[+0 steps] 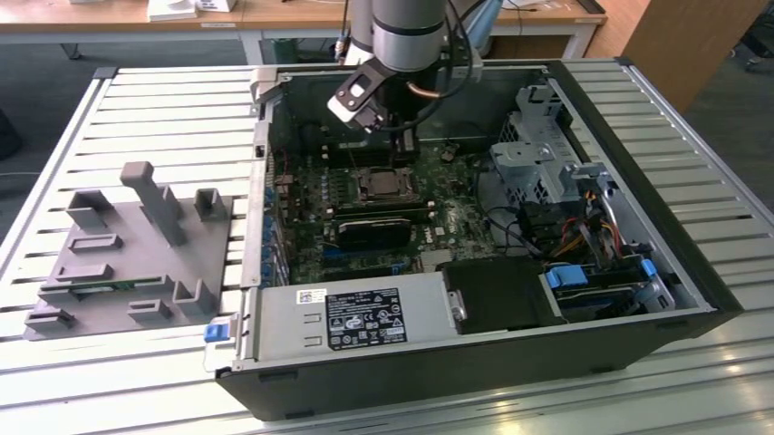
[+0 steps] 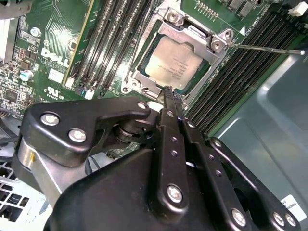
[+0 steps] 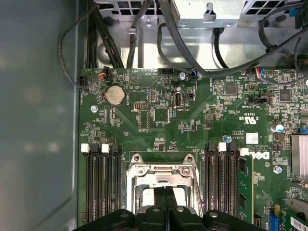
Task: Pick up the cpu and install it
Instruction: 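Close the cpu cover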
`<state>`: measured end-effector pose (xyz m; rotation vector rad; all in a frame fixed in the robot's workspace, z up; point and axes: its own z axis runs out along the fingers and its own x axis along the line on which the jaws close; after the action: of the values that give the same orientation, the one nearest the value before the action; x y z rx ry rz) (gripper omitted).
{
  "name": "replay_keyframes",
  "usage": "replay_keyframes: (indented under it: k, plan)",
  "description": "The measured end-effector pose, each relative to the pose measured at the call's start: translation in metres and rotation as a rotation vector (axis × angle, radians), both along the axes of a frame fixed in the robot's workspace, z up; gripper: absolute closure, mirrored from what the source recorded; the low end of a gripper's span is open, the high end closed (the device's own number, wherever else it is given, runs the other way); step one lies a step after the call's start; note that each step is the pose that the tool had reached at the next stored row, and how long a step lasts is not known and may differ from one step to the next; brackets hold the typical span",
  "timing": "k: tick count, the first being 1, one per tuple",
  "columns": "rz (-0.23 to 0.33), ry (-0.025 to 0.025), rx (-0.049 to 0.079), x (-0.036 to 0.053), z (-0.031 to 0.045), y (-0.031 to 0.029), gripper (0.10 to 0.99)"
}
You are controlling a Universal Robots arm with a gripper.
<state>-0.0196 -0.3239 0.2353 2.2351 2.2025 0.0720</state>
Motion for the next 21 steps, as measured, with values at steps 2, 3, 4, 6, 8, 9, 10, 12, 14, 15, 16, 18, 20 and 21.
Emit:
replay_keyframes:
  k: [2,3,4,6,8,9,10,12,14,15,16,18,20,21]
  plan:
    - [0.0,0.0,0.0,-0.0007,-0.0002,0.0,0.98]
    - [0.0,0.0,0.0,-0.0011,-0.0003,0.0,0.98]
    - [0.0,0.0,0.0,-0.0014,-0.0004,0.0,0.98]
    - [0.0,0.0,0.0,-0.0023,-0.0006,0.0,0.98]
    - [0.0,0.0,0.0,-0.0032,-0.0009,0.0,0.98]
    - [0.0,0.0,0.0,-0.0037,-0.001,0.0,0.98]
    - [0.0,0.0,0.0,-0.0042,-0.0011,0.0,0.98]
    - [0.0,-0.0001,0.0,-0.0053,-0.0015,-0.0002,0.98]
    - [0.001,-0.0001,0.0,-0.0088,-0.0018,-0.0015,0.98]
    - [0.002,-0.0001,0.0,-0.01,-0.0021,-0.002,0.98]
    - [0.003,-0.0001,0.0,-0.0112,-0.0023,-0.0024,0.98]
    - [0.004,-0.0001,0.0,-0.0141,-0.003,-0.003,0.98]
    - [0.004,-0.0001,0.0,-0.0164,-0.0041,-0.0031,0.98]
    - [0.004,0.0,0.0,-0.0178,-0.0049,-0.0032,0.98]
